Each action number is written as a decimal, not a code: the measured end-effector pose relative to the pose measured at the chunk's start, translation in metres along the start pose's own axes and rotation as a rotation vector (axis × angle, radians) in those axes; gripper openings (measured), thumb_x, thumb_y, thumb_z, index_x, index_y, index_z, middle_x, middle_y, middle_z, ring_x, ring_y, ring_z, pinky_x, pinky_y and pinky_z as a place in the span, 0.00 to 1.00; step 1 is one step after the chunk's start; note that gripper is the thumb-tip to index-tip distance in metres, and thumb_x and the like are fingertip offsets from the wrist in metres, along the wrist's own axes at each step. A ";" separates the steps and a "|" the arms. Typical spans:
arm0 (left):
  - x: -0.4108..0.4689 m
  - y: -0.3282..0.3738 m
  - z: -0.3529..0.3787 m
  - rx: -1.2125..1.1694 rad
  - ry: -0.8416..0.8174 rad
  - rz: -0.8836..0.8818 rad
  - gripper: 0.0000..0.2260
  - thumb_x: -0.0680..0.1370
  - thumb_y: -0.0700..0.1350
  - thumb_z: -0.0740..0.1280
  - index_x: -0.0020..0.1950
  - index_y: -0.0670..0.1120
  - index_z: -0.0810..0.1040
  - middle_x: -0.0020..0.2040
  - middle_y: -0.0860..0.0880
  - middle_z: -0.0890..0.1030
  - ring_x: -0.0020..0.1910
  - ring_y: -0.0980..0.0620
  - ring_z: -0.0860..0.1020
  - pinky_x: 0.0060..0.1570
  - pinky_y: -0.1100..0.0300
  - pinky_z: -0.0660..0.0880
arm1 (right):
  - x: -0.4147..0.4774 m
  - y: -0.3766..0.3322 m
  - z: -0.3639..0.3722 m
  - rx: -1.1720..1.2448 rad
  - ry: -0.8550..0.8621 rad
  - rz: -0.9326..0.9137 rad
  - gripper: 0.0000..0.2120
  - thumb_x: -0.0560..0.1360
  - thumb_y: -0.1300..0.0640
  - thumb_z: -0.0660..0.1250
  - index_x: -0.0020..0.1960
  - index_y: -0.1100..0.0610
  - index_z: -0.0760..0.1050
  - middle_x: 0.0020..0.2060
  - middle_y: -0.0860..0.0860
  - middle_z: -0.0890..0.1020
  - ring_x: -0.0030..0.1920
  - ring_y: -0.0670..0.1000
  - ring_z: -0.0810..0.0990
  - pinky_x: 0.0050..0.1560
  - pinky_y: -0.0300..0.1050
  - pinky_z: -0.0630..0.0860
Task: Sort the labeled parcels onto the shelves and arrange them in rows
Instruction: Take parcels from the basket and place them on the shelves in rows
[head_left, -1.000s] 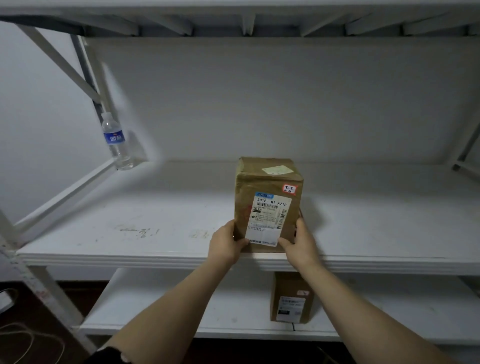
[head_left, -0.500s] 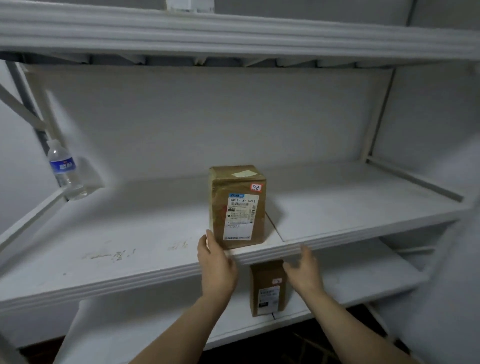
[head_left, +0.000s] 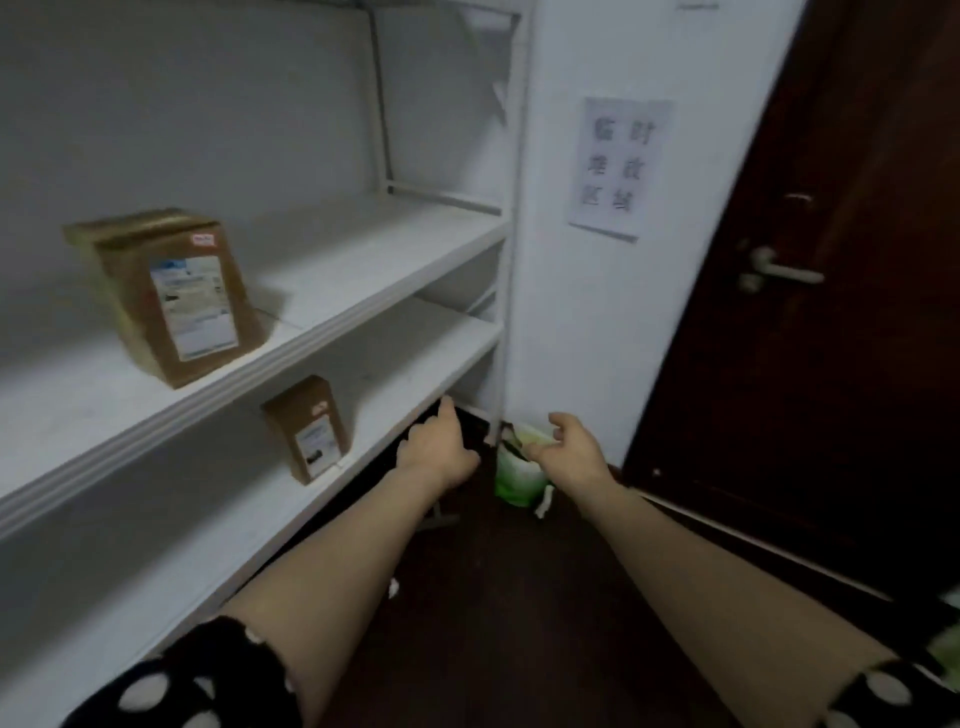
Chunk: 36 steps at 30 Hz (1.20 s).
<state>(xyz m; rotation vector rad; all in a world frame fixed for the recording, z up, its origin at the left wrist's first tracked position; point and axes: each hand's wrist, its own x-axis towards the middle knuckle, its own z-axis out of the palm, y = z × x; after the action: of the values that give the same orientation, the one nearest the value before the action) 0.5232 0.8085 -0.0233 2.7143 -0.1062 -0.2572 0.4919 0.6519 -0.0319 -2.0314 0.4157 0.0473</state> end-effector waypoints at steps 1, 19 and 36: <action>-0.006 0.022 0.011 0.006 -0.038 0.043 0.38 0.75 0.47 0.67 0.77 0.45 0.48 0.64 0.40 0.73 0.62 0.39 0.73 0.59 0.46 0.73 | -0.011 0.014 -0.023 0.014 0.047 0.030 0.30 0.74 0.58 0.70 0.72 0.60 0.63 0.67 0.58 0.71 0.65 0.56 0.73 0.64 0.45 0.69; -0.315 0.529 0.299 0.090 -0.546 0.867 0.38 0.74 0.48 0.69 0.78 0.44 0.52 0.67 0.43 0.73 0.64 0.45 0.74 0.61 0.54 0.73 | -0.338 0.356 -0.469 0.459 0.895 0.467 0.28 0.74 0.58 0.68 0.71 0.61 0.64 0.46 0.54 0.75 0.48 0.52 0.74 0.54 0.49 0.73; -0.415 0.868 0.397 -0.054 -0.500 1.278 0.42 0.74 0.56 0.69 0.79 0.46 0.47 0.75 0.43 0.59 0.73 0.42 0.60 0.67 0.49 0.65 | -0.432 0.491 -0.734 0.552 1.467 0.490 0.20 0.76 0.59 0.66 0.67 0.59 0.69 0.46 0.51 0.79 0.49 0.53 0.80 0.57 0.53 0.77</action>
<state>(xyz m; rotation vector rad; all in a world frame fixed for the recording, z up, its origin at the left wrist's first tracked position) 0.0070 -0.0934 0.0406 1.9386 -1.7859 -0.4846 -0.1712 -0.0737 -0.0065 -1.0557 1.5893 -1.1671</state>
